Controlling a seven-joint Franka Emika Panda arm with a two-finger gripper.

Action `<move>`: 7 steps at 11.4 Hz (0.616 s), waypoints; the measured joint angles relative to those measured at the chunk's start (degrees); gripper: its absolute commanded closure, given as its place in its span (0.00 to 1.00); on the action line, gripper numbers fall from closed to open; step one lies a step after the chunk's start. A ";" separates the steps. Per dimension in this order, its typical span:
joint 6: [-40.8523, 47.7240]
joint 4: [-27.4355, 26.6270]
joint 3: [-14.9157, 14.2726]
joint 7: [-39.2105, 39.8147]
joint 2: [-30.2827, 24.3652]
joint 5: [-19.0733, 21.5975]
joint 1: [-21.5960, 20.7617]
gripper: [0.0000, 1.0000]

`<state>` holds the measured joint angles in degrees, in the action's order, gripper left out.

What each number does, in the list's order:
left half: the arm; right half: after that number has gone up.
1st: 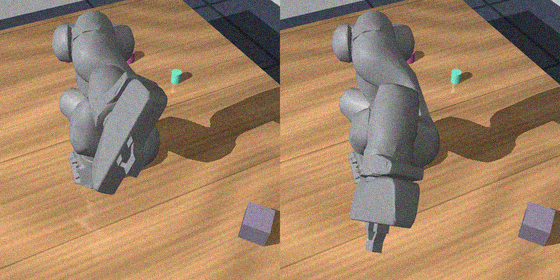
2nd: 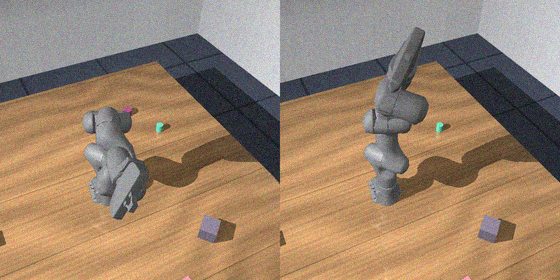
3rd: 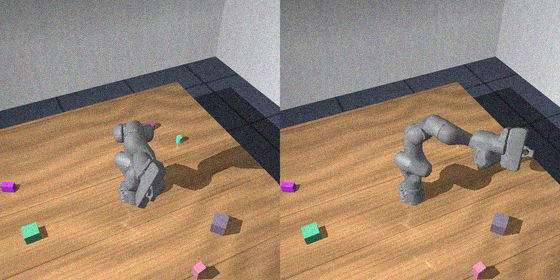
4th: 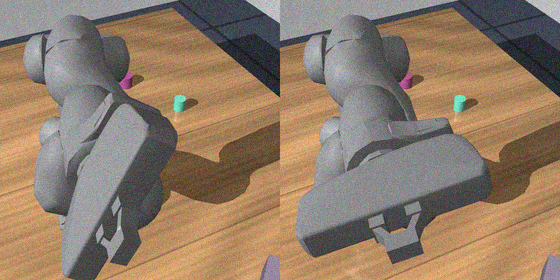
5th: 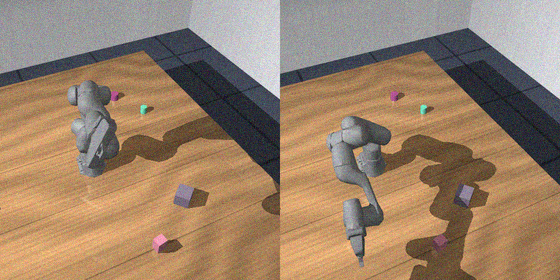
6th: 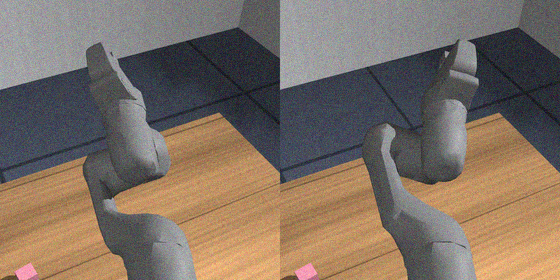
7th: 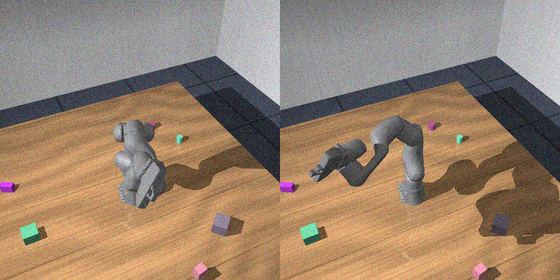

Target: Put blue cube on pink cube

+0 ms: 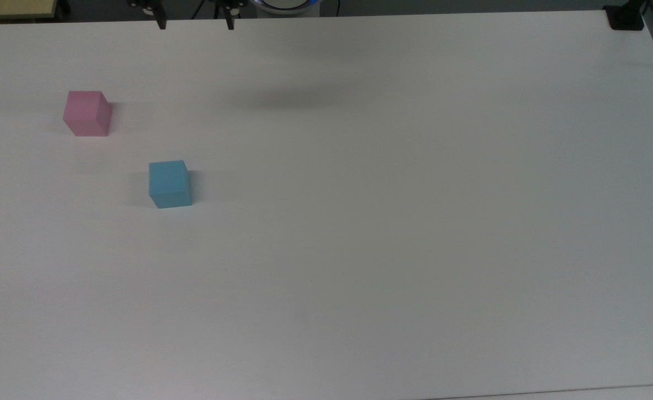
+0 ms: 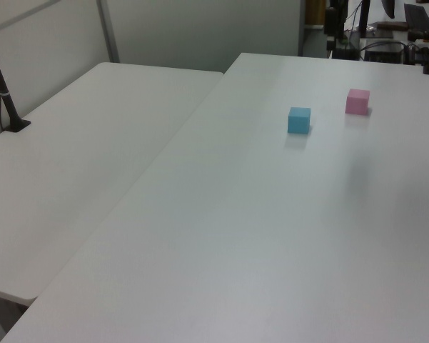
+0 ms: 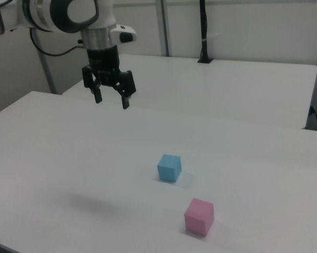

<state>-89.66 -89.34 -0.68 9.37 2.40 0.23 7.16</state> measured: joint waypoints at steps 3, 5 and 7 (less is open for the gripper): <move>-6.39 -3.44 -0.36 11.76 0.34 3.64 6.17 0.00; -15.46 -8.30 -0.44 16.30 1.48 6.16 8.60 0.00; -21.32 -10.79 -0.43 16.51 4.06 6.36 8.56 0.00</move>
<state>-110.98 -100.13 -1.12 25.88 6.46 6.59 15.71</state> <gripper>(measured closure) 0.000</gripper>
